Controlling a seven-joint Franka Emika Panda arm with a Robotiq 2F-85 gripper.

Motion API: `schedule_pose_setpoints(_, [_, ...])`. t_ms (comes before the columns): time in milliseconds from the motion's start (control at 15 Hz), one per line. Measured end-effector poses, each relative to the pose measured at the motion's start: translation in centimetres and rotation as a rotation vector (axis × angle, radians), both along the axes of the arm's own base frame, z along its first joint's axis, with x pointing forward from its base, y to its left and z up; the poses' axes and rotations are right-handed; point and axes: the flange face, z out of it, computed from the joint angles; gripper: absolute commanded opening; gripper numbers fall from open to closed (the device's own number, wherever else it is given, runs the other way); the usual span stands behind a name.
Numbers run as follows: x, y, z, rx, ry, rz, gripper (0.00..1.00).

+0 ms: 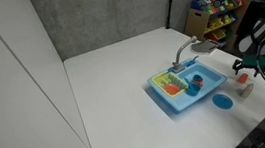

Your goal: Stack the orange cup on the blue cup in the sink

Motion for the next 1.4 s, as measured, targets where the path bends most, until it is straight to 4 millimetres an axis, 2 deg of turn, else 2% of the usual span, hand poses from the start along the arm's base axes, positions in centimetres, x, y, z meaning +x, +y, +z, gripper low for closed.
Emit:
schedule_pose_setpoints(67, [0.0, 0.0, -0.3, 0.000, 0.003, 0.001, 0.75])
schedule_pose_setpoints(133, [0.0, 0.0, -0.6, 0.000, 0.007, 0.002, 0.74])
schedule_pose_setpoints(600, [0.3, -0.1, -1.1, -0.002, 0.010, 0.008, 0.16])
schedule_pose_setpoints(733, [0.8, 0.2, -0.6, -0.006, 0.000, 0.015, 0.14])
schedule_pose_setpoints(933, [2.5, 1.4, 1.7, -0.012, -0.032, 0.041, 0.14])
schedule_pose_setpoints(1400, [6.0, 6.4, 8.0, 0.003, -0.092, 0.128, 0.14])
